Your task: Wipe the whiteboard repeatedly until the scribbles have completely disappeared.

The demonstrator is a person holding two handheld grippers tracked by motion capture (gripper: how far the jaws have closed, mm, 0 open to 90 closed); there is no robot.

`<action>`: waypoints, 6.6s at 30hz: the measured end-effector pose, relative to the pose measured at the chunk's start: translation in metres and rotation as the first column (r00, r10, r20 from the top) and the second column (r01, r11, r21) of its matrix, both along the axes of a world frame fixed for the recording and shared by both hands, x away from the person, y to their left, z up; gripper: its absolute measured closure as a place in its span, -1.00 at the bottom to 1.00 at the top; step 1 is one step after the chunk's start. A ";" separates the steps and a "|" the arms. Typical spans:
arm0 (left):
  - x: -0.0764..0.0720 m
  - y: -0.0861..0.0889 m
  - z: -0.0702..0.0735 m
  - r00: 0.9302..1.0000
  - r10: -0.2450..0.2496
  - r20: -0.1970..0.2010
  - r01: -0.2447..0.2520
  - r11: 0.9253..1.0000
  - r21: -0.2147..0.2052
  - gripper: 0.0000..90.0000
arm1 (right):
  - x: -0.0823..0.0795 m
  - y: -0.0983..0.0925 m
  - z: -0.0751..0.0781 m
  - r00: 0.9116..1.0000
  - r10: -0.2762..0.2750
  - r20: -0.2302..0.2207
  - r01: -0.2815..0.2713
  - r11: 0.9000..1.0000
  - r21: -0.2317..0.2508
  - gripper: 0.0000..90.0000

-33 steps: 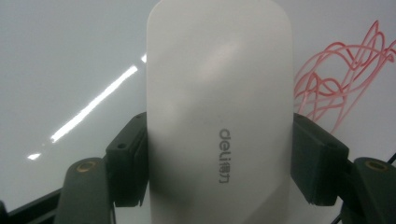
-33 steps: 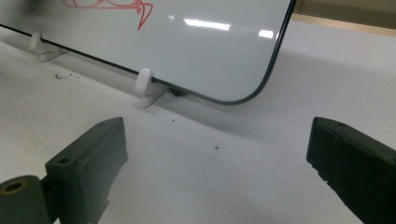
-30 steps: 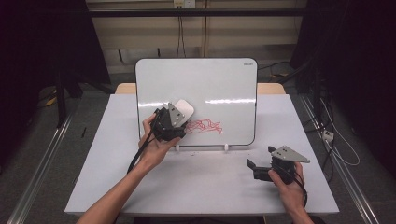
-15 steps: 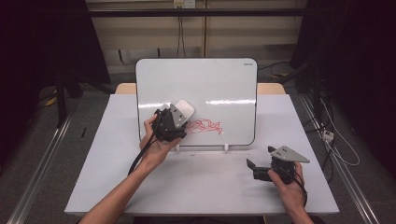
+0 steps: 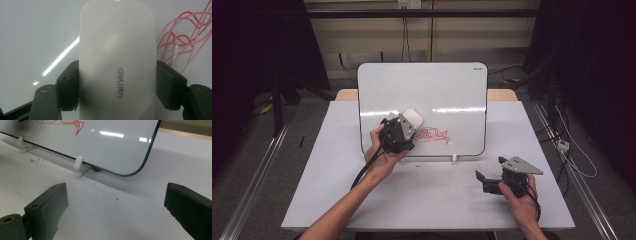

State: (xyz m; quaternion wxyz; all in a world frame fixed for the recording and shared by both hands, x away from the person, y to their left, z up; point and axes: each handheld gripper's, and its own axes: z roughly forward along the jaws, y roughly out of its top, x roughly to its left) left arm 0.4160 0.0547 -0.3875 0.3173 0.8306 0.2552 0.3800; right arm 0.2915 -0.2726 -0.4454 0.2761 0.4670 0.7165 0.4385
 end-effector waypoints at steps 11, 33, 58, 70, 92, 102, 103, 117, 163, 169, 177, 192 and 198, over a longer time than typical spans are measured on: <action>-0.004 -0.013 -0.005 1.000 -0.004 0.016 0.003 1.000 0.021 -0.32 | 0.000 0.001 0.000 1.000 0.001 -0.001 -0.001 1.000 -0.001 -0.89; -0.010 -0.036 -0.009 0.999 -0.030 0.015 0.029 0.997 0.067 -0.31 | 0.001 0.000 0.000 1.000 0.002 -0.001 -0.002 1.000 0.000 -0.89; -0.014 -0.083 -0.009 0.998 -0.061 0.010 0.060 0.993 0.103 -0.31 | 0.000 -0.001 0.000 1.000 0.005 0.000 -0.005 1.000 0.002 -0.88; -0.014 -0.081 -0.008 0.997 -0.081 -0.014 0.082 0.993 0.091 -0.31 | -0.002 -0.003 0.000 1.000 0.004 0.005 -0.004 1.000 0.005 -0.88; 0.000 -0.003 0.003 0.999 0.038 0.003 -0.038 0.998 0.059 -0.31 | -0.002 0.000 0.000 1.000 0.003 0.000 -0.003 1.000 -0.006 -0.88; -0.013 -0.025 -0.011 1.000 -0.010 0.005 0.009 0.993 0.115 -0.31 | -0.002 0.001 0.000 1.000 0.006 0.001 -0.006 1.000 -0.005 -0.88; -0.014 -0.026 -0.012 1.000 -0.018 -0.002 0.018 0.993 0.114 -0.31 | -0.002 0.000 0.000 1.000 0.006 0.001 -0.006 1.000 -0.004 -0.88; -0.027 -0.042 -0.026 0.997 -0.083 -0.001 0.082 0.980 0.180 -0.31 | -0.002 0.000 0.000 1.000 0.006 0.001 -0.006 1.000 -0.003 -0.88; -0.002 -0.066 0.006 0.999 -0.052 0.001 0.052 0.989 0.137 -0.31 | -0.001 0.000 0.000 1.000 0.008 -0.001 -0.008 1.000 -0.001 -0.88; -0.007 -0.076 0.000 0.996 -0.084 -0.003 0.083 0.985 0.153 -0.31 | -0.001 0.000 0.000 1.000 0.008 0.001 -0.008 1.000 -0.002 -0.88; -0.018 -0.092 -0.011 0.992 -0.122 0.004 0.119 0.969 0.217 -0.31 | -0.002 -0.001 0.000 1.000 0.007 0.003 -0.007 1.000 0.003 -0.88; -0.028 -0.101 -0.023 0.987 -0.161 0.000 0.157 0.965 0.211 -0.31 | -0.003 -0.002 0.000 1.000 0.007 0.006 -0.007 1.000 0.004 -0.89; -0.024 -0.099 -0.020 0.985 -0.170 -0.015 0.169 0.966 0.197 -0.31 | -0.003 -0.003 0.001 1.000 0.007 0.007 -0.007 1.000 0.006 -0.88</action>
